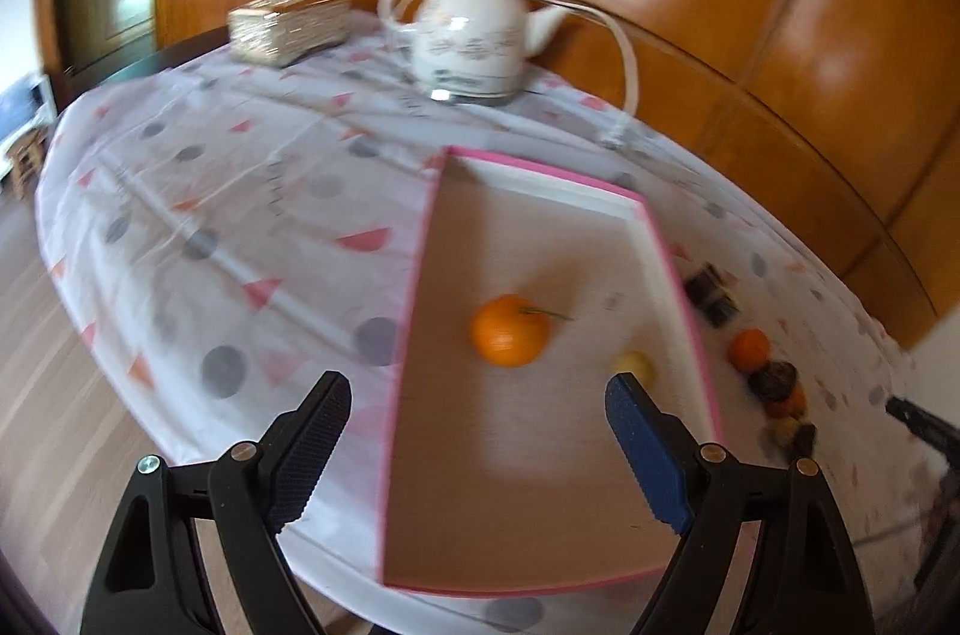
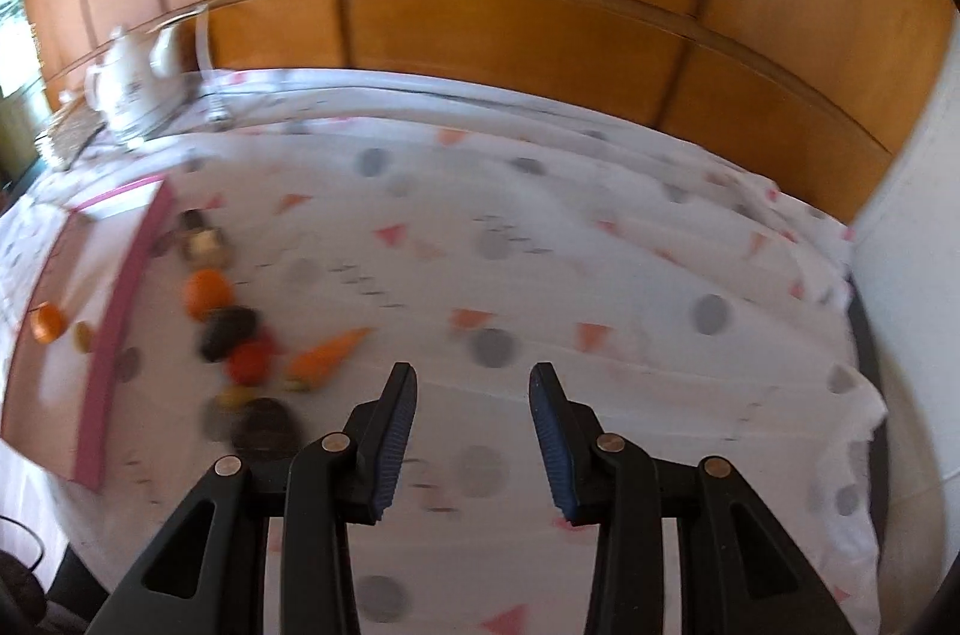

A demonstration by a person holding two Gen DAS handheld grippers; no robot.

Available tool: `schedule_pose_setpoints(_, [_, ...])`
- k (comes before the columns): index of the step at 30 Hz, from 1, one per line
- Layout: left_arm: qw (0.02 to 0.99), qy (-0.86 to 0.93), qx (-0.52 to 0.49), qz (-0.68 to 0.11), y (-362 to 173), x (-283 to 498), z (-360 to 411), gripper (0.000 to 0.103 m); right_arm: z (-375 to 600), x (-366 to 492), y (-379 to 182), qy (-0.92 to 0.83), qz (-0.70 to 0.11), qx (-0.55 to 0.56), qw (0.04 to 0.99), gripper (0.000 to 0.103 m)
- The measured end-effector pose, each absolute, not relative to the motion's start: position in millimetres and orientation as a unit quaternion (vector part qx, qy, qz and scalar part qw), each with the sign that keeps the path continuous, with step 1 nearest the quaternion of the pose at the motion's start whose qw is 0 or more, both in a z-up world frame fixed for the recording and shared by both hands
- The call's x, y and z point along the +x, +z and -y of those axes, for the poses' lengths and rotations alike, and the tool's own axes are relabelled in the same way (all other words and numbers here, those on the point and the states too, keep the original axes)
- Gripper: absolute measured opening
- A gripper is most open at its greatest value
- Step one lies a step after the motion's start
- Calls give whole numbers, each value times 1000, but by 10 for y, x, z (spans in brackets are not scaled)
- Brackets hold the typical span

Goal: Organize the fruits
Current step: 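Reach the left gripper to the second orange and grasp it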

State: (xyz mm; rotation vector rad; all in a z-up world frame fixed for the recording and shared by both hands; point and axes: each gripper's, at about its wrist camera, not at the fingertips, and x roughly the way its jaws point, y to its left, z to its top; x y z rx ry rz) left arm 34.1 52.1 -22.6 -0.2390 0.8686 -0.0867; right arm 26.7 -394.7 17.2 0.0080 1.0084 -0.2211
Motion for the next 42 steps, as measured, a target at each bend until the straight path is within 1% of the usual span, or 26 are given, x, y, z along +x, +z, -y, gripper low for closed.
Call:
schedule_pose_setpoints(4, [898, -78, -96, -423, -190, 365, -301, 87, 4263, 242, 110, -144, -489, 14, 860, 39])
schedule_pose_setpoints(7, [898, -100, -81, -421, -141, 386, -149, 85, 4487, 203, 59, -174, -490, 28, 854, 39])
schedule_pose_setpoints(10, [897, -131, -61, -417, -64, 423, 41, 77, 4673, 158, 12, -196, -489, 56, 848, 39])
schedule_pose_setpoints(12, [892, -150, -57, -422, -53, 470, 125, 66, 4782, 121, -40, -207, -494, 79, 841, 39])
schedule_pose_setpoints(13, [888, -164, -52, -427, -52, 500, 212, 63, 4813, 123, -64, -211, -494, 88, 839, 39])
schedule_pose_setpoints(15, [883, -180, -43, -431, -53, 521, 334, 53, 4868, 120, -75, -213, -494, 101, 837, 39])
schedule_pose_setpoints(21, [857, -245, -21, -453, -95, 610, 841, 47, 4881, 135, -90, -204, -490, 120, 839, 39])
schedule_pose_setpoints(25, [835, -265, -49, -480, -152, 752, 1054, 45, 4859, 138, -62, -198, -484, 127, 843, 39])
schedule_pose_setpoints(27, [821, -267, -70, -500, -223, 882, 1186, 40, 4847, 141, -57, -195, -484, 129, 844, 39])
schedule_pose_setpoints(28, [815, -268, -78, -508, -248, 929, 1232, 40, 4843, 144, -56, -193, -484, 128, 844, 39])
schedule_pose_setpoints(32, [809, -256, -94, -522, -320, 1101, 1405, 39, 4820, 157, -56, -190, -484, 124, 845, 39])
schedule_pose_setpoints(34, [807, -251, -107, -524, -351, 1198, 1498, 47, 4813, 162, -59, -187, -485, 123, 846, 39])
schedule_pose_setpoints(35, [809, -245, -108, -523, -367, 1234, 1527, 56, 4812, 166, -59, -186, -485, 123, 846, 39])
schedule_pose_setpoints(36, [812, -235, -107, -523, -385, 1278, 1548, 61, 4811, 169, -59, -185, -485, 124, 846, 39])
schedule_pose_setpoints(40, [807, -212, -115, -540, -551, 1480, 1677, 61, 4790, 177, -58, -180, -485, 122, 847, 39])
schedule_pose_setpoints(42, [809, -204, -103, -541, -611, 1543, 1743, 61, 4772, 186, -62, -177, -487, 117, 847, 39])
